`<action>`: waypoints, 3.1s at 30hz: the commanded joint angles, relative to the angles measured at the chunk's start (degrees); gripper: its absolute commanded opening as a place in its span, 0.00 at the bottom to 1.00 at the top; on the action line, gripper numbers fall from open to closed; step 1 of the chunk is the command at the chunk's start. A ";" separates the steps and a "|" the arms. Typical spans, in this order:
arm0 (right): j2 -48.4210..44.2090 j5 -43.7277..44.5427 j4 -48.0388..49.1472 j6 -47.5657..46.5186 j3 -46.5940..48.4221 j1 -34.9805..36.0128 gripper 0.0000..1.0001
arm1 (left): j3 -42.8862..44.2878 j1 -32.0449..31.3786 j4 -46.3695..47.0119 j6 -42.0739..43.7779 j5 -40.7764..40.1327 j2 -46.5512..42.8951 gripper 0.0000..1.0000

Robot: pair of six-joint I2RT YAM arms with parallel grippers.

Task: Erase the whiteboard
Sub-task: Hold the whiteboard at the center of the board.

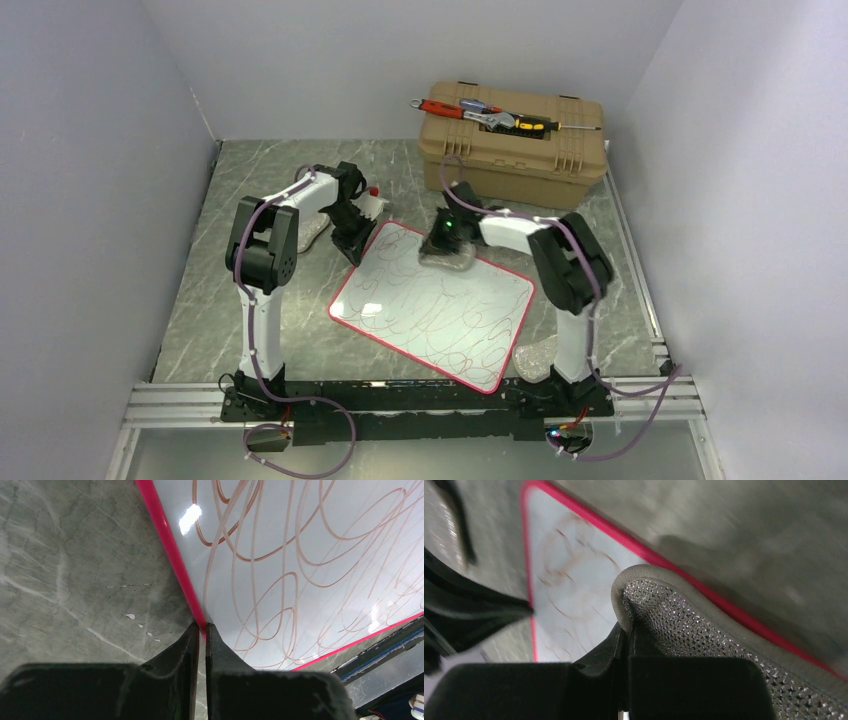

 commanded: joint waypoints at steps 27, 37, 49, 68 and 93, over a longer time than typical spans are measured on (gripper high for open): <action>18.64 9.28 0.36 -0.09 17.99 3.83 0.00 | -4.92 -2.04 9.24 1.74 -5.70 7.49 0.04; 6.97 11.10 6.11 -2.08 -4.58 0.73 0.00 | -5.26 -1.97 9.43 2.14 -5.15 7.40 0.04; 14.32 8.78 3.25 -0.19 8.49 4.77 0.00 | -5.43 -1.96 9.39 2.12 -5.30 7.37 0.04; 20.39 -5.64 9.34 6.06 10.42 8.20 0.00 | -6.15 -1.95 9.47 2.50 -5.49 7.19 0.04; 21.98 -8.50 -3.39 4.08 15.52 7.94 0.00 | -6.81 -1.86 9.57 2.84 -5.69 6.05 0.04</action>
